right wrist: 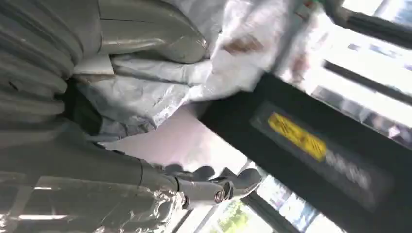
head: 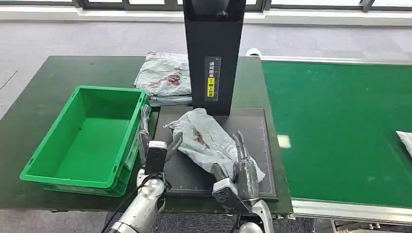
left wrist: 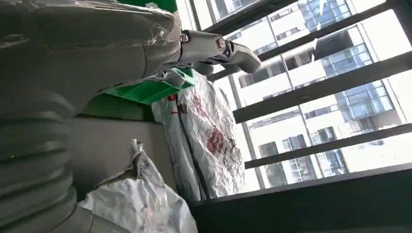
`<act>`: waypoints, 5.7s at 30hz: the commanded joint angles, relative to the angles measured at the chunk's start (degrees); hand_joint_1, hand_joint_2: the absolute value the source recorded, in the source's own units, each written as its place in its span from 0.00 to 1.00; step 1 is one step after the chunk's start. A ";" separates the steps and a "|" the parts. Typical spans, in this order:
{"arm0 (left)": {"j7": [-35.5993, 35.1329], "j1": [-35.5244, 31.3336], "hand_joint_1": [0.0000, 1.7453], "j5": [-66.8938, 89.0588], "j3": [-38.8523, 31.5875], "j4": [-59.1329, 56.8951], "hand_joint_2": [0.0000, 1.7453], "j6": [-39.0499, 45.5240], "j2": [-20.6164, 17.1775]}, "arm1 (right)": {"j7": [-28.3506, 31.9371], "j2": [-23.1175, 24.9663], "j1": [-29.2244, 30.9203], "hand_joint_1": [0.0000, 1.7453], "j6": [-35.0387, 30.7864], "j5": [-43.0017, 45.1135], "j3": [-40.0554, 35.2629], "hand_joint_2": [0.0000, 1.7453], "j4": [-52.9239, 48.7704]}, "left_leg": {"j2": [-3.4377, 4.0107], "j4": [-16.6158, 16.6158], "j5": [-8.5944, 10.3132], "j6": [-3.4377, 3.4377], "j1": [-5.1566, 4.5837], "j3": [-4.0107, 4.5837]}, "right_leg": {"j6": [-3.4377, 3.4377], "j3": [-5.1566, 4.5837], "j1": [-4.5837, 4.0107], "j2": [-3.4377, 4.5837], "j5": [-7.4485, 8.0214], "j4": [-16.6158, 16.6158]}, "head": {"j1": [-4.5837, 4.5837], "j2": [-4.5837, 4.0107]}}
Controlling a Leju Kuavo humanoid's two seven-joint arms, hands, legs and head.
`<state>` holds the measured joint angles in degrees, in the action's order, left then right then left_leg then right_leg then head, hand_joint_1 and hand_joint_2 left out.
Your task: Moved the parcel from conveyor to table for the left to box.
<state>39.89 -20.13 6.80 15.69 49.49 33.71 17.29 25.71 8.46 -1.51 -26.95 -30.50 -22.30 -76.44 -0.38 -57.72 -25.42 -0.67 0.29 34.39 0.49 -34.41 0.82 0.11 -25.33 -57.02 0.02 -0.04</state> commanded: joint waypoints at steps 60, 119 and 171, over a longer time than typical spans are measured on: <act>-22.19 3.23 1.00 81.72 -27.08 42.57 1.00 6.29 -4.13 | 9.38 1.04 2.44 0.00 7.09 21.58 9.05 1.00 1.47 | 0.48 -0.10 -0.14 0.03 0.05 -0.06 | 0.04 -0.02 -0.06 0.46 0.01 -0.08 | 0.00 0.00; -2.72 -1.25 0.00 -0.72 -15.53 9.16 1.00 -11.63 -10.05 | 7.57 -4.35 -1.78 0.00 2.76 24.88 11.62 1.00 1.37 | 0.16 0.23 -0.43 0.03 -0.10 -1.22 | -0.15 1.13 0.10 0.09 -0.43 0.13 | -0.11 0.00; -9.63 -7.94 0.00 -4.94 5.77 -16.39 1.00 -23.68 -1.69 | -18.98 -10.72 7.82 0.00 -13.05 -33.07 56.17 1.00 27.20 | -0.37 0.14 -0.42 0.23 -0.19 -0.97 | 0.11 1.11 0.17 -0.41 -0.47 0.24 | -0.11 0.00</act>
<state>28.90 -25.30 4.00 22.32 40.13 11.02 15.89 9.94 2.97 1.51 -39.72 -49.30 4.80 -70.24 -0.39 -57.75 -25.93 -0.47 0.06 33.59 0.60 -33.64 1.04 0.09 -25.79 -57.01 -0.09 -0.04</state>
